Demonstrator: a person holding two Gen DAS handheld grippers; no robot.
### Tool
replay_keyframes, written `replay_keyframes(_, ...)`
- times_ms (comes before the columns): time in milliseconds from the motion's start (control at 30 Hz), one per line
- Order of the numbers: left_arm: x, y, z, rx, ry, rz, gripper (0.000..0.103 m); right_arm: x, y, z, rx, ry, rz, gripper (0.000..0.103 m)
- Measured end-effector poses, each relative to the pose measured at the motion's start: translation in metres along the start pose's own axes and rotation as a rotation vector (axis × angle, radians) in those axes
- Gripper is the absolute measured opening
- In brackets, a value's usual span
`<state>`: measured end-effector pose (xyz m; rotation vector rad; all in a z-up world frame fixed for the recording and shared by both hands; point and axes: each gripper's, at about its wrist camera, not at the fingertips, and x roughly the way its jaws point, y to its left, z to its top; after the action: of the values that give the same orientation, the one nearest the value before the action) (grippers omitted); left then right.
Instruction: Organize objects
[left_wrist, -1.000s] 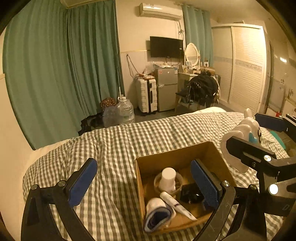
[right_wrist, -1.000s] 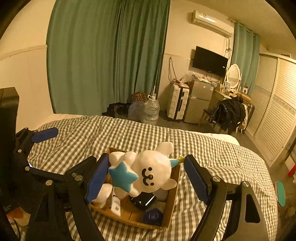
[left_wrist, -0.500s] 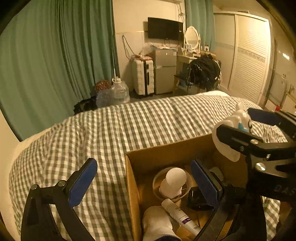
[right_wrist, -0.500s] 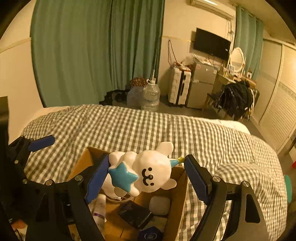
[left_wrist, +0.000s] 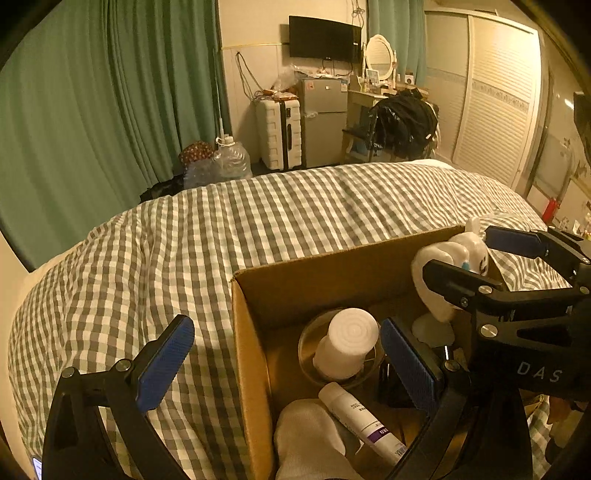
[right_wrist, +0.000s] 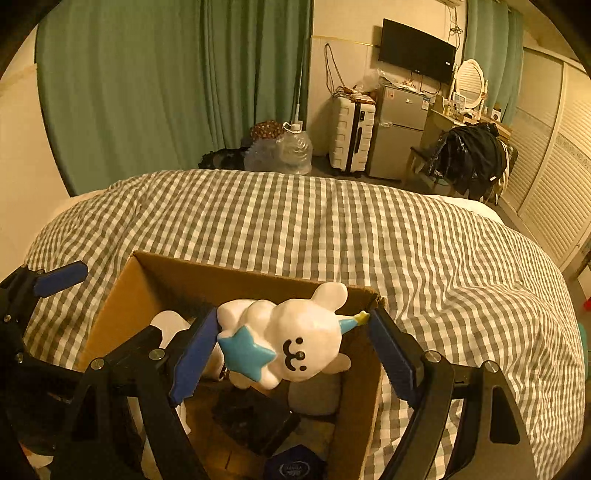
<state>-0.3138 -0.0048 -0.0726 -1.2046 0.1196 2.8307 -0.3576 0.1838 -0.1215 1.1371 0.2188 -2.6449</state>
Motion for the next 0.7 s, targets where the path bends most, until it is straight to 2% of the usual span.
replay_keyframes(133, 0.002, -0.004, 0.0, 0.01, 0.003, 0.006, 0.103, -0.001, 0.002, 0.001, 0.006, 0.001, -0.003, 0.082)
replay_keyframes(367, -0.013, -0.008, 0.008, 0.015, -0.018, 0.026, 0.103, -0.016, -0.001, 0.006, 0.033, -0.032, -0.029, 0.094)
replay_keyframes(567, -0.063, -0.012, 0.018, 0.016, -0.09, 0.025, 0.103, -0.063, -0.007, 0.014, 0.046, -0.095, -0.049, 0.098)
replay_keyframes(700, -0.115, -0.015, 0.023, 0.022, -0.166, 0.031, 0.103, -0.112, -0.009, 0.022, 0.054, -0.156, -0.071, 0.098)
